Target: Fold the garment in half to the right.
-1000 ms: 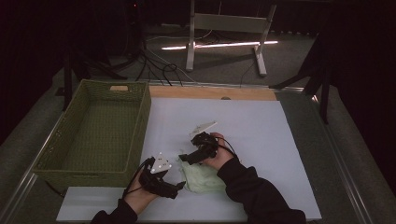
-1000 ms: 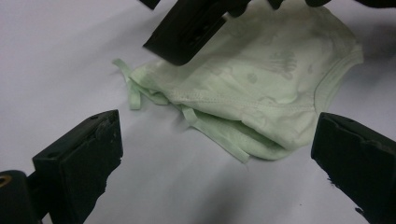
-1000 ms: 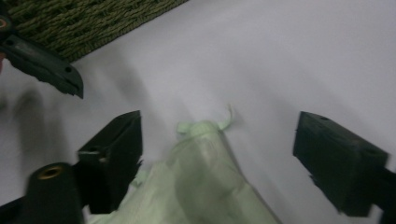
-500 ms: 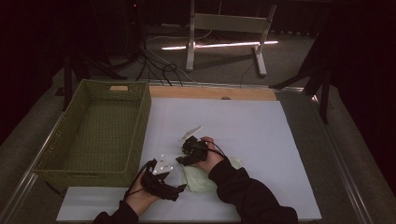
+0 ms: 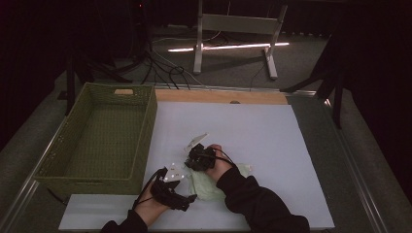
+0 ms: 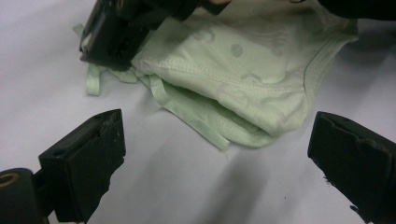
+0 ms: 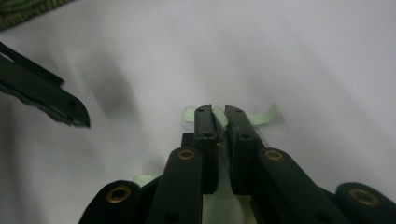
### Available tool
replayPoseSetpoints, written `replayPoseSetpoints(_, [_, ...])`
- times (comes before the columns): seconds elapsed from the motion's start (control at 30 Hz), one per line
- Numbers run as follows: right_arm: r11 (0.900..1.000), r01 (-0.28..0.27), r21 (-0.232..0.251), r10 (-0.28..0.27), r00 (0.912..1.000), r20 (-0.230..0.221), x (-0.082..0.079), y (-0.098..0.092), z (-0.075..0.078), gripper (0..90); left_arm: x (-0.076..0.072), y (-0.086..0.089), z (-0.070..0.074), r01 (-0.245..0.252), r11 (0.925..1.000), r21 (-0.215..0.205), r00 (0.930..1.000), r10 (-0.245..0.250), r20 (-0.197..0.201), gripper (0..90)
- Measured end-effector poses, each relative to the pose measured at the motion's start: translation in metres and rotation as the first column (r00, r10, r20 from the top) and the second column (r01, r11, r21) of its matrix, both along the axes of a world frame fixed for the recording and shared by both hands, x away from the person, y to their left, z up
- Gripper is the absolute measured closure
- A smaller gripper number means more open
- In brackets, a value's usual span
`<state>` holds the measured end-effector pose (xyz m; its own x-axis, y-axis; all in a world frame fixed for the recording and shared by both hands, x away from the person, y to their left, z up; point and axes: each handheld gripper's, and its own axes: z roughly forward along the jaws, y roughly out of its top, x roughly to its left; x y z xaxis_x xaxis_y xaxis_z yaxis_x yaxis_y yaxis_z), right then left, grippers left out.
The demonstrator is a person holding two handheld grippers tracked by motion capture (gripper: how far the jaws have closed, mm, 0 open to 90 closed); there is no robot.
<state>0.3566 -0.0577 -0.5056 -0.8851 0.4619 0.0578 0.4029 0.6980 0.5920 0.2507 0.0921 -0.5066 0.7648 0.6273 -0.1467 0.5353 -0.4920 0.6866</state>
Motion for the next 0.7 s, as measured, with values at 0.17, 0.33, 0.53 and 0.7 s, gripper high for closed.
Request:
replayPoseSetpoints(0.17, [0.999,-0.001,0.036,0.000,0.9998,0.017,-0.003,-0.007,0.009,84.9,0.003,-0.006,-0.004,0.006,0.9999,0.015,0.9996,-0.005,-0.026,6.0])
replayPoseSetpoints(0.33, [0.999,-0.001,0.051,0.000,0.9996,0.030,-0.006,-0.011,0.013,84.9,0.004,-0.012,-0.007,0.012,0.9995,0.028,0.9990,-0.010,-0.044,8.5])
replayPoseSetpoints(0.53, [0.998,0.006,0.059,-0.009,0.9990,0.044,-0.006,-0.016,0.016,84.8,0.007,-0.019,-0.009,0.009,0.9999,0.015,0.9970,-0.008,-0.077,13.9])
replayPoseSetpoints(0.7, [0.998,0.005,0.064,-0.008,0.9987,0.051,-0.006,-0.019,0.018,84.8,0.008,-0.021,-0.009,0.021,0.9993,0.032,0.9976,-0.018,-0.067,17.9])
